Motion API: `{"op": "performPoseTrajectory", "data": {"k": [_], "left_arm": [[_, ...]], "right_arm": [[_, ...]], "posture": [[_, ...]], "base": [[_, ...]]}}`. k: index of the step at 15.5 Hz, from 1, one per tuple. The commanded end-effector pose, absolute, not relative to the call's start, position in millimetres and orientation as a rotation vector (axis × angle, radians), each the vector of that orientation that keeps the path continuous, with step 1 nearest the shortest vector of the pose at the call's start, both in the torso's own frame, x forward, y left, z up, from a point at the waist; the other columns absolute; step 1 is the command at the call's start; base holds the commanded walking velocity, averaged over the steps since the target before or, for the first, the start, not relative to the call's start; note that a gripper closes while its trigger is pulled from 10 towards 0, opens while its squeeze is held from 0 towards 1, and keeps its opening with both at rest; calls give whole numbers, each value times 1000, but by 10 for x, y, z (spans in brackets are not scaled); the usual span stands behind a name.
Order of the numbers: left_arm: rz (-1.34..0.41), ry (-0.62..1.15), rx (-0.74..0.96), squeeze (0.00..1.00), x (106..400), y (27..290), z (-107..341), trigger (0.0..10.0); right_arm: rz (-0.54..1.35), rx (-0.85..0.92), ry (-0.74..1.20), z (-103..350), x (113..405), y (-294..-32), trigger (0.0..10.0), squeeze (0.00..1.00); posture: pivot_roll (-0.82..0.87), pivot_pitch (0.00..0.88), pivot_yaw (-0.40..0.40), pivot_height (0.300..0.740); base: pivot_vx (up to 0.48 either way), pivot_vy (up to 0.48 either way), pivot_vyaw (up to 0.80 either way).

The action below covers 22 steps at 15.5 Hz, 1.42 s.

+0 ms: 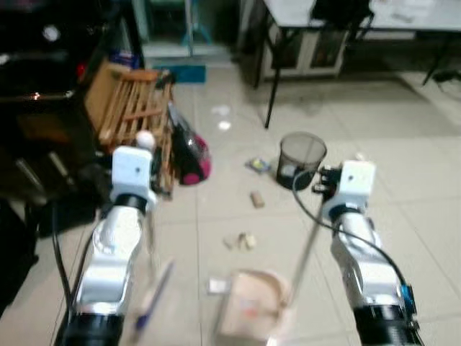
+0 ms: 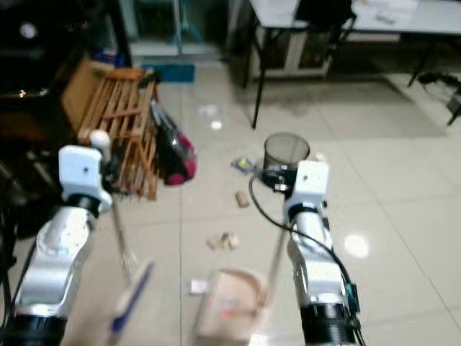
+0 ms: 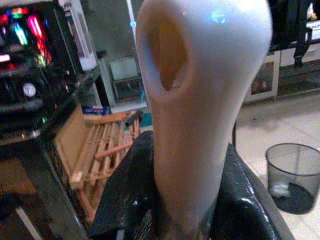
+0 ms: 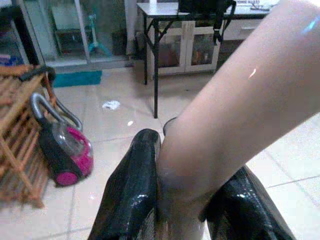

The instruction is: Sweep floor

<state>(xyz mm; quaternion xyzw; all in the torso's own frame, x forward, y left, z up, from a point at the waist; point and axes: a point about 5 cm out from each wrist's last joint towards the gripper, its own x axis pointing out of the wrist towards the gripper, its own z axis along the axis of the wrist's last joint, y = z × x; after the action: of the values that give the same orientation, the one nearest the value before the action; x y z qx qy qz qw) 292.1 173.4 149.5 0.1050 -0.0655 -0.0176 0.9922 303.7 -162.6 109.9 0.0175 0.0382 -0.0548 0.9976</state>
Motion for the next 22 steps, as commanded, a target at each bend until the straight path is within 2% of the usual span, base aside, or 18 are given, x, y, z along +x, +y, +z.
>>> {"op": "performPoseTrajectory", "data": {"k": [1, 8, 15, 18, 22], "left_arm": [[-63, -177, 203, 0, 2930, 1645, 1577, 10000], [-69, -178, 204, 0, 2940, 1650, 1589, 10000], [-89, -199, 207, 0, 3095, 1613, 1691, 10000], [-49, -193, 181, 0, 3086, 1618, 1634, 10000], [23, -221, 207, 0, 3007, 1727, 1566, 10000]], "right_arm": [[-143, 12, 45, 1171, 3047, -1737, 10000, 0], [-158, 3, 32, 1206, 3074, -1772, 10000, 0], [-217, -33, -39, 1307, 3223, -1908, 10000, 0], [-244, -142, -89, 1335, 3245, -1925, 10000, 0], [-233, -136, -165, 1351, 3205, -1950, 10000, 0]], "posture": [[21, 25, 1, 740], [24, 39, 4, 740], [36, 123, 39, 740], [32, 152, 21, 740], [39, 247, 0, 740]], "base": [[360, 0, 0], [362, 0, 0], [363, 0, 0], [0, 0, 0], [0, 0, 0]]}}
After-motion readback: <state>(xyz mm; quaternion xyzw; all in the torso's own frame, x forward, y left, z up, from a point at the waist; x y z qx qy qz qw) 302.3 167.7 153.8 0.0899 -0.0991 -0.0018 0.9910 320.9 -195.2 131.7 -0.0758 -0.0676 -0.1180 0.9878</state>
